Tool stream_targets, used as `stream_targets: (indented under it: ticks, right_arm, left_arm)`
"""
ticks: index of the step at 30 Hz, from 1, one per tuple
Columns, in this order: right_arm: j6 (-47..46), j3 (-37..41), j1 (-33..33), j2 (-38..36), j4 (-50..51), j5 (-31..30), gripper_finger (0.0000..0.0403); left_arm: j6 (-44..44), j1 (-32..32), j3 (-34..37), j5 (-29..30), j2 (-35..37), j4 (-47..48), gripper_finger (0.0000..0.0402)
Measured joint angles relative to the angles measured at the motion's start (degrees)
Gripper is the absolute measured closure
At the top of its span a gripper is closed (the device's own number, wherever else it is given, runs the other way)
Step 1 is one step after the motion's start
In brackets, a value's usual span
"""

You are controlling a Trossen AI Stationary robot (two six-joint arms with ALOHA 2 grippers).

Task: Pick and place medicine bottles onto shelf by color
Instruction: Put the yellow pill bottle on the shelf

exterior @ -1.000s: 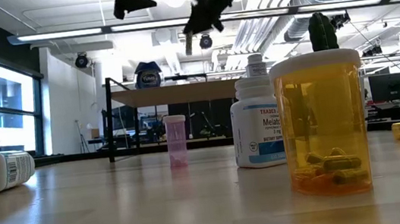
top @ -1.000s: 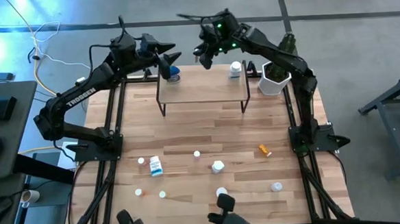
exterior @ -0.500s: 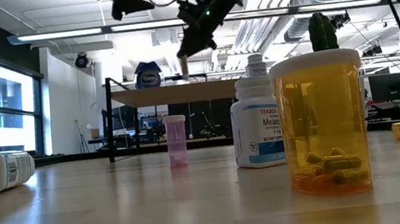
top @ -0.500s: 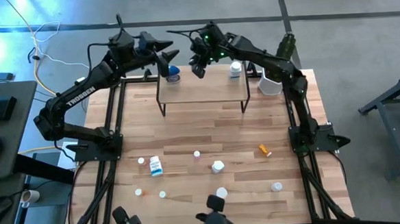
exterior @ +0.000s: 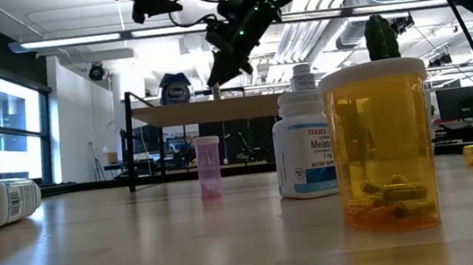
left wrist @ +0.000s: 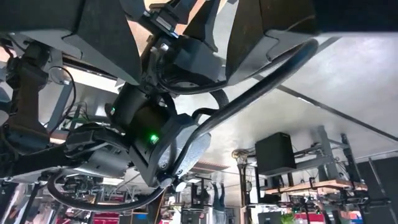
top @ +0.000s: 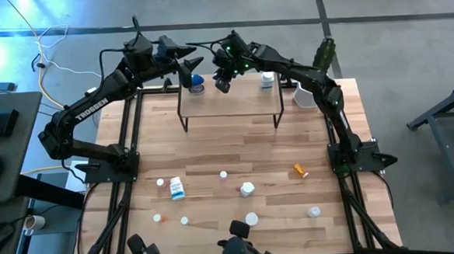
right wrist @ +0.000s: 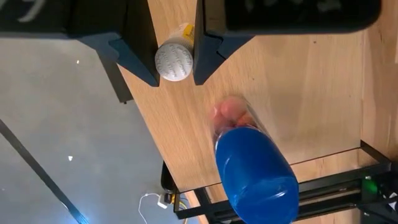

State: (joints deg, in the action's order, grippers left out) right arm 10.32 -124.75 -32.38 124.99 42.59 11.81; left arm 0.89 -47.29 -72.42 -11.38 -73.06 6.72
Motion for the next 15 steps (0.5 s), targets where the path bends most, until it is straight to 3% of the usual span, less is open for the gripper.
stream_targets:
  ticks: [15]
  right_arm:
    - [-0.4,0.0,0.2,0.0,2.4,-0.1,0.0319]
  left_arm:
    - [0.9,0.0,0.0,0.0,0.0,0.0,0.0179]
